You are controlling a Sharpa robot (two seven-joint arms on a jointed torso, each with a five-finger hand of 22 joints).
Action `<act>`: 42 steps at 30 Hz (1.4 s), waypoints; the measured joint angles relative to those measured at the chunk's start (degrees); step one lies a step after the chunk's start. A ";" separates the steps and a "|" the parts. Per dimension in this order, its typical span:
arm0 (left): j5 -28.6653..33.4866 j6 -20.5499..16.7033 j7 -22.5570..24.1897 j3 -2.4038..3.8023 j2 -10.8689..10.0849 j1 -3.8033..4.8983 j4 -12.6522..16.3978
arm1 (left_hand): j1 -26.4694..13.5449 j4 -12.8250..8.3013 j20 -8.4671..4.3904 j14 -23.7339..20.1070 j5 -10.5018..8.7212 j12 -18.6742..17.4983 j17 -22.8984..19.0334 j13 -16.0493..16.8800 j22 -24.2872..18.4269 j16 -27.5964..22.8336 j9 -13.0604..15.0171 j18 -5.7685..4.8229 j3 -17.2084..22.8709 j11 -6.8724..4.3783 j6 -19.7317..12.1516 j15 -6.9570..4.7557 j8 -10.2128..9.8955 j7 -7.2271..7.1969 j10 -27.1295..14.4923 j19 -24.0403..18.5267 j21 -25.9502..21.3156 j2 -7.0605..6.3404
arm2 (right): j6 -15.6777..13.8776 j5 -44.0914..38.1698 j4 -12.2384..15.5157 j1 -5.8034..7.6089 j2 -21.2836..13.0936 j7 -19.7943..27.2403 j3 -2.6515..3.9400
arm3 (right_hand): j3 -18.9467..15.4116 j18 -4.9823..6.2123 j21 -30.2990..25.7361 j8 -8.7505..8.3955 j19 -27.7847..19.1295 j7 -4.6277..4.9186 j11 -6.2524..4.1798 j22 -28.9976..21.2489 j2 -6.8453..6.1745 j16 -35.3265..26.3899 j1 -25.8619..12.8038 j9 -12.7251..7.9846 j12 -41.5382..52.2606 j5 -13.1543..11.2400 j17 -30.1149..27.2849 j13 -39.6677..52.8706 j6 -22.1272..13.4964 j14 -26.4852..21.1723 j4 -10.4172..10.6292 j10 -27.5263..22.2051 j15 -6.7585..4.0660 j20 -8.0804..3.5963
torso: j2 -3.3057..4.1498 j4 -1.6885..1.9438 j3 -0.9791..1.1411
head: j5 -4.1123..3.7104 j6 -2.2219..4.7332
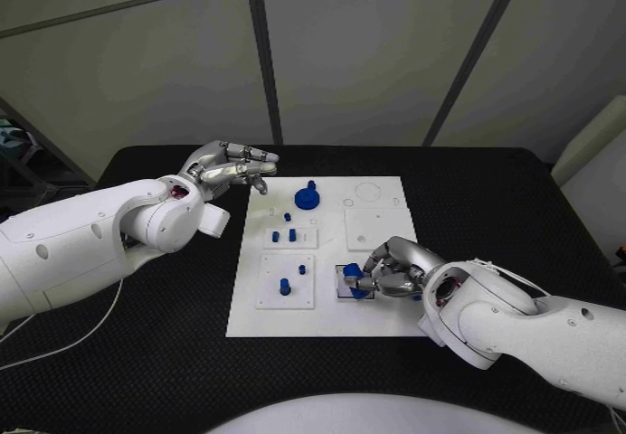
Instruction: Assemble the parts on the task board
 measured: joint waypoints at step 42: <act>0.00 0.43 -0.22 0.00 -0.21 0.00 -0.05 | 0.00 0.00 0.20 0.00 0.00 0.00 -0.08 0.00 0.07 0.00 0.00 0.03 0.00 0.00 0.00 0.00 0.00 0.00 0.00 -0.20 0.00 0.00 | 1.32 -4.00 2.58 0.00 -3.03 2.89 0.01 | 1.85 0.00 0.00 2.93 -0.01 -3.13 -0.29 0.50 -3.07 0.00 1.53 2.18 -0.36 -16.04 -0.02 0.00 2.35 0.04 -2.16 0.27 -0.05 -0.40 | -0.10 -0.15 0.09 | 0.42 -0.20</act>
